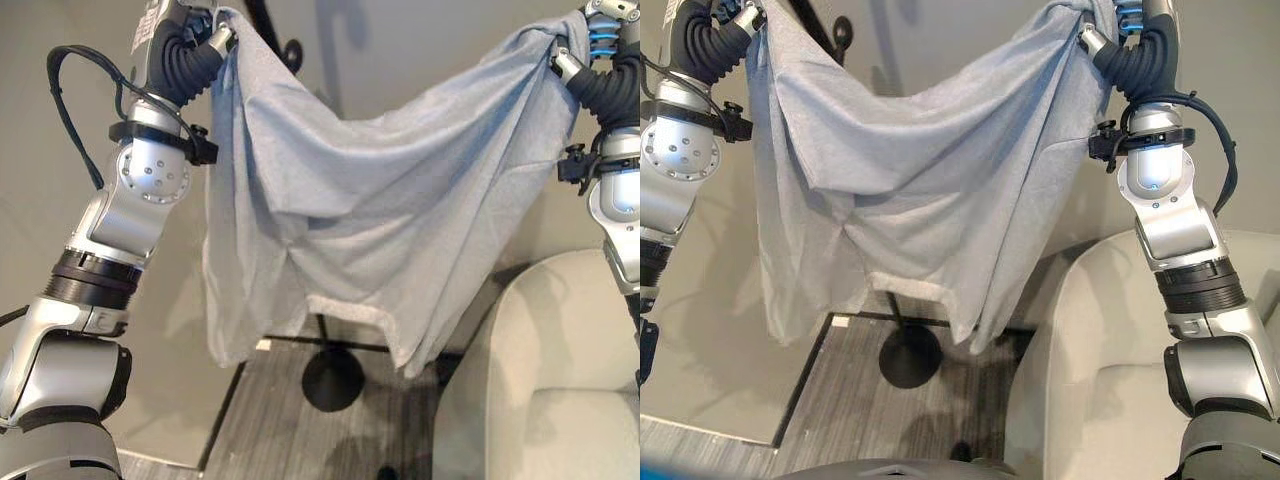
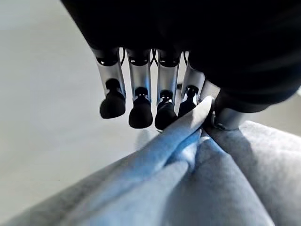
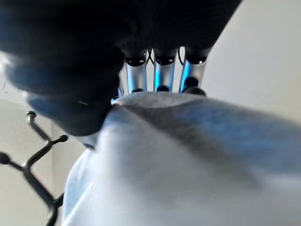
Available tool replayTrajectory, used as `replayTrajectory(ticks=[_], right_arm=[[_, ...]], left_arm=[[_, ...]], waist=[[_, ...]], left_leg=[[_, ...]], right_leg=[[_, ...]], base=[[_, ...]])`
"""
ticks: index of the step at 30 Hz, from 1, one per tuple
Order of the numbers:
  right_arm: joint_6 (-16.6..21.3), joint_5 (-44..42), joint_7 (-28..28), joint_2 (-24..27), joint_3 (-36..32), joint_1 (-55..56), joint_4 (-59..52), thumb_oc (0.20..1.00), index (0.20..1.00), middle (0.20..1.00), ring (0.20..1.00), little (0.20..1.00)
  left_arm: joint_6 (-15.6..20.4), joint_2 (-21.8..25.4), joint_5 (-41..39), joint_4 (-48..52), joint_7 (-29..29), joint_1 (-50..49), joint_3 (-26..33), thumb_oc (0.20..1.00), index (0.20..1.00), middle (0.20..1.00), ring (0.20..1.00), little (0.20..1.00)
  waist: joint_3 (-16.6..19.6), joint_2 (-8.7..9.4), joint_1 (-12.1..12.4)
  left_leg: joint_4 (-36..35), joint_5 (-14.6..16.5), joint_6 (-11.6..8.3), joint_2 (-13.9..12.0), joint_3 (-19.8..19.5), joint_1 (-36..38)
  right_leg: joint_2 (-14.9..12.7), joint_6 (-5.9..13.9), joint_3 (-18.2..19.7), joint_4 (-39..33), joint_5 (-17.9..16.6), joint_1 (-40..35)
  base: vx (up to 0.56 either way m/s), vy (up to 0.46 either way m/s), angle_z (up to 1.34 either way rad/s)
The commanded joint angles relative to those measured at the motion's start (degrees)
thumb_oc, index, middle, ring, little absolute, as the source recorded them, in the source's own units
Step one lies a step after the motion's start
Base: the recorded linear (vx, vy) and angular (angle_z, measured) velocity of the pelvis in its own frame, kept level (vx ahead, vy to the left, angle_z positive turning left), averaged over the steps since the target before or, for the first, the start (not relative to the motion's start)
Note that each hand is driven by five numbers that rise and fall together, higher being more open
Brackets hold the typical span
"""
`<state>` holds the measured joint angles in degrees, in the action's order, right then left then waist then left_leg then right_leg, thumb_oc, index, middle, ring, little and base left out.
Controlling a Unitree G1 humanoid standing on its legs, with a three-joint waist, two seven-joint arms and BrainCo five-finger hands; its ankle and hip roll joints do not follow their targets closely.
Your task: Hang the clothes on the sofa on the clothes rack.
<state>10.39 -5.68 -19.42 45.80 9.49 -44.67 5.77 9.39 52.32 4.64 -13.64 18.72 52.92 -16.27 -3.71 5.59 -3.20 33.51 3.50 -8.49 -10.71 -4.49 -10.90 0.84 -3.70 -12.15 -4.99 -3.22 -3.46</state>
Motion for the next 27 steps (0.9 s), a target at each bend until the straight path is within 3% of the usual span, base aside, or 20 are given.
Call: replayTrajectory(ticks=[1, 4, 6, 15, 27], right_arm=[[2.5, -2.1, -0.7, 3.1, -3.2, -1.8, -1.1, 0.2, 0.2, 0.2, 0.2, 0.2], [3.4, -0.8, -1.8, 3.7, -3.0, -1.7, -0.3, 0.2, 0.2, 0.2, 0.2, 0.2], [2.2, -0.5, -0.1, 2.7, -3.1, -0.5, -0.8, 0.2, 0.2, 0.2, 0.2, 0.2], [0.6, 0.7, 1.1, -1.9, -3.9, 3.6, -1.4, 0.2, 0.2, 0.2, 0.2, 0.2], [-0.1, 2.3, 1.6, -4.6, -4.8, 6.5, -1.9, 0.2, 0.2, 0.2, 0.2, 0.2]], left_arm=[[0.8, 0.6, -2.2, -0.2, 0.8, 3.2, 1.0, 0.2, 0.2, 0.2, 0.2, 0.2], [1.5, 1.1, -2.1, 0.0, 1.8, 2.7, 1.0, 0.2, 0.2, 0.2, 0.2, 0.2], [1.4, 0.7, -2.3, 0.0, 1.6, 2.2, 1.1, 0.2, 0.2, 0.2, 0.2, 0.2], [2.2, 0.9, -1.0, 3.6, 0.4, -2.9, 3.2, 0.2, 0.2, 0.2, 0.2, 0.2], [2.1, -1.0, -0.2, 6.7, 0.1, -8.8, 7.6, 0.2, 0.2, 0.2, 0.2, 0.2]], waist=[[1.5, -2.22, 2.1], [0.9, -3.86, 4.4], [2.0, -5.06, 3.8], [5.0, -4.27, 4.9], [5.8, -3.12, 5.6]], left_leg=[[-19.3, -1.6, 2.32, 0.2, 3.2, 7.0], [-31.5, -7.2, 0.81, 1.7, 0.8, 4.4], [-35.8, -6.2, 0.27, 1.7, 0.3, 7.6], [-38.5, -3.3, 2.99, 5.3, 5.1, 13.8], [-38.5, -2.3, 4.16, 6.3, 6.2, 15.4]], right_leg=[[-6.5, 10.1, 2.6, 0.1, 3.1, 0.6], [-6.5, 10.89, 3.3, 0.0, 4.8, -2.0], [-6.6, 11.66, 4.0, 0.1, 4.8, -2.4], [-12.1, 14.63, 6.1, 0.1, 2.2, -2.1], [-14.0, 15.72, 5.5, 0.1, 1.0, -2.2]], base=[[0.17, 0.153, -0.09], [0.14, 0.168, -0.05], [0.14, 0.184, -0.18], [0.09, 0.184, -0.32], [0.01, 0.038, 0.0]])
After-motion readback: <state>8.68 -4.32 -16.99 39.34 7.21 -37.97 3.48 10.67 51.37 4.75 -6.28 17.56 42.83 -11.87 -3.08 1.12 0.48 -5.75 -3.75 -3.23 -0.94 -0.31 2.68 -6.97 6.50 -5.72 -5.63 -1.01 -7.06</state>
